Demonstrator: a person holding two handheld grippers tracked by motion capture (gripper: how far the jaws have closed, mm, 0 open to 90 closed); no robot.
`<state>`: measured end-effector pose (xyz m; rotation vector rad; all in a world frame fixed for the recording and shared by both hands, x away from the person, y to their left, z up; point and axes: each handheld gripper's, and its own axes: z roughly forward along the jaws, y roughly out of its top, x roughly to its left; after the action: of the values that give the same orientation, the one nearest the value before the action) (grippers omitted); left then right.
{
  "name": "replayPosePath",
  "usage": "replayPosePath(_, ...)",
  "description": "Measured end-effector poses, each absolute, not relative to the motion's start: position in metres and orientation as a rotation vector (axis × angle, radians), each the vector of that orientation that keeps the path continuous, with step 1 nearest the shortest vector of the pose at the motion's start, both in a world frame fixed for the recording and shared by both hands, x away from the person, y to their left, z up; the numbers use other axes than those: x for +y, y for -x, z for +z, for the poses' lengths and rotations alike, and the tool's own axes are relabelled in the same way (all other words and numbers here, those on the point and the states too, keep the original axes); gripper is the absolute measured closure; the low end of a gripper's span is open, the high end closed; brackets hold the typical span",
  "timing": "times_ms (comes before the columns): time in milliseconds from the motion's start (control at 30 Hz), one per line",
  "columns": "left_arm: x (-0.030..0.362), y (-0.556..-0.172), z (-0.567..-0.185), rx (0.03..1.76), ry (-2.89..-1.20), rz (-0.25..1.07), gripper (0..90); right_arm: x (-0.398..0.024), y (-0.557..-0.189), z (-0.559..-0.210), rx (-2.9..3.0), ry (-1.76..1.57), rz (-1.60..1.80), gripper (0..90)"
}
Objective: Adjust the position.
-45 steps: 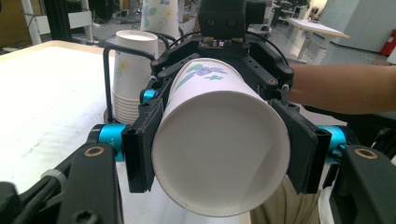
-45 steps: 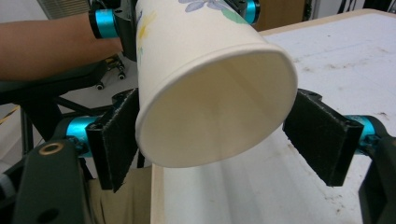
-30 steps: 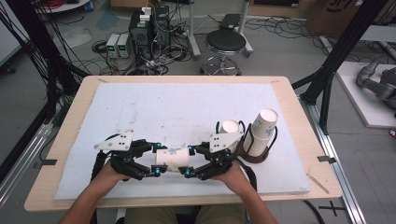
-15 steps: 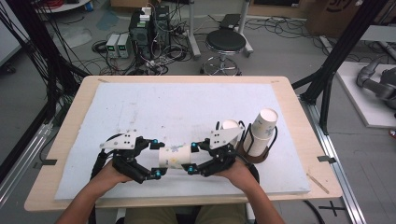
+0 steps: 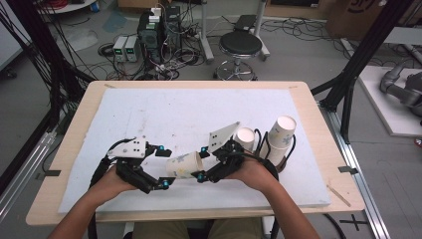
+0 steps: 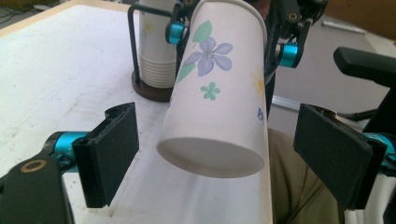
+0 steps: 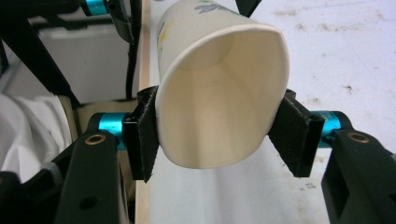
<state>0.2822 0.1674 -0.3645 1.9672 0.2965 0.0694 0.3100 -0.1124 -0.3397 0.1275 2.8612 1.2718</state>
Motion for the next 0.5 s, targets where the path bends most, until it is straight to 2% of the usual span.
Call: replayPosePath(500,0.16,-0.286,-0.364,0.288,-2.068,0.057,18.9,-0.084,-0.308,-0.322,2.954,0.001,0.935,38.9)
